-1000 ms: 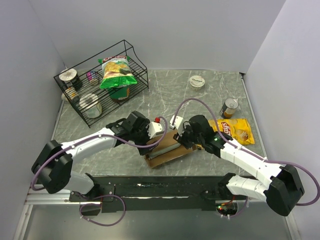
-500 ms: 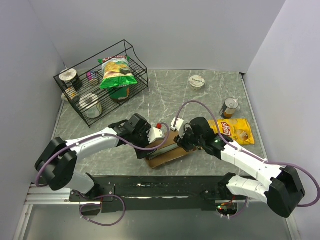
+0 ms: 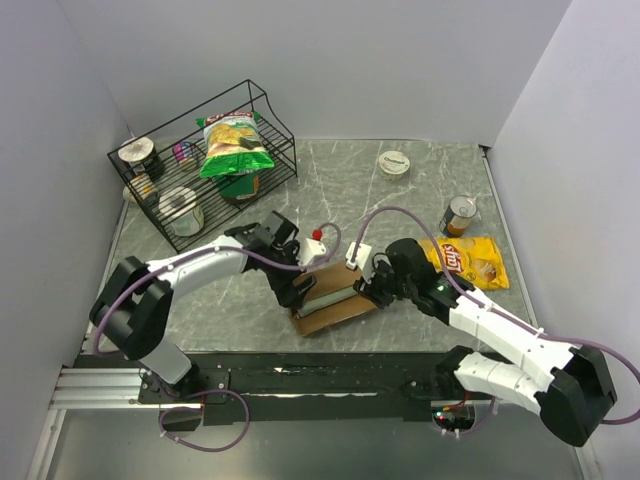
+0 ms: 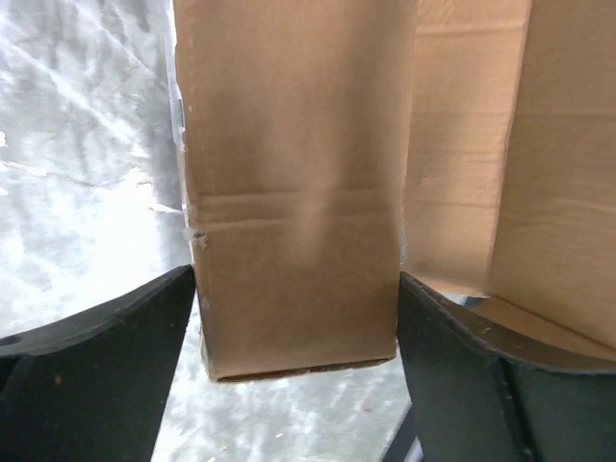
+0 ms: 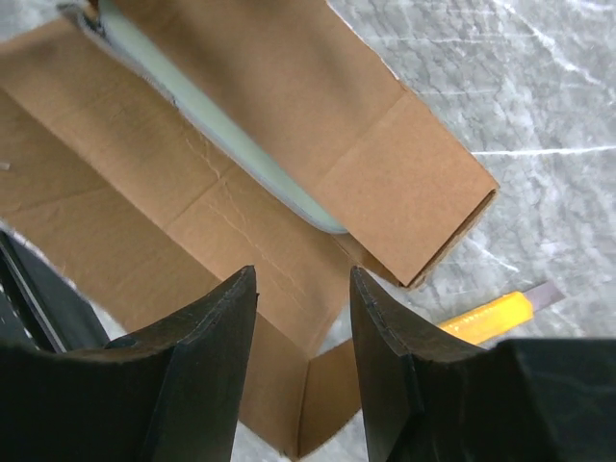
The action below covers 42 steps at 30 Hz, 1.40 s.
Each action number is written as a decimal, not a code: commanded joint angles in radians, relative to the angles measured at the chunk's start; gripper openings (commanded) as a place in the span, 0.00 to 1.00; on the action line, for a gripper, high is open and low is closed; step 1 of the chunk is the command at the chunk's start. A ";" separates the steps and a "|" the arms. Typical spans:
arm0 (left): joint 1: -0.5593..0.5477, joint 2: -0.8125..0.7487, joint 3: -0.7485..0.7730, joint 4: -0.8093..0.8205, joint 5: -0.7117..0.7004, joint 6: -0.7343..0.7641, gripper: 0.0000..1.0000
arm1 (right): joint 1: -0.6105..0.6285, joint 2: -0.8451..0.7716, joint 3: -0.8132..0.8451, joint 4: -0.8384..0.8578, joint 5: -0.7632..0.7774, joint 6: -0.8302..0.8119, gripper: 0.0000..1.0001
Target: Unpack the express box
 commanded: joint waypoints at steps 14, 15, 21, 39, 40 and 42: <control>0.211 0.307 0.229 -0.229 0.520 0.015 0.79 | 0.174 -0.178 -0.129 0.122 0.100 -0.374 0.49; 0.211 0.316 0.238 -0.266 0.536 0.027 0.80 | 0.174 -0.174 -0.132 0.153 0.111 -0.386 0.49; 0.211 0.392 0.289 -0.370 0.647 0.119 0.81 | 0.177 -0.048 -0.118 0.293 0.076 -0.518 0.48; 0.240 0.485 0.364 -0.432 0.713 0.145 0.82 | 0.143 0.205 -0.041 0.242 -0.059 -0.684 0.52; 0.240 0.488 0.365 -0.436 0.715 0.148 0.82 | 0.144 0.216 -0.043 0.250 -0.056 -0.690 0.53; 0.240 0.491 0.374 -0.451 0.718 0.157 0.82 | 0.146 0.251 -0.046 0.261 -0.048 -0.708 0.55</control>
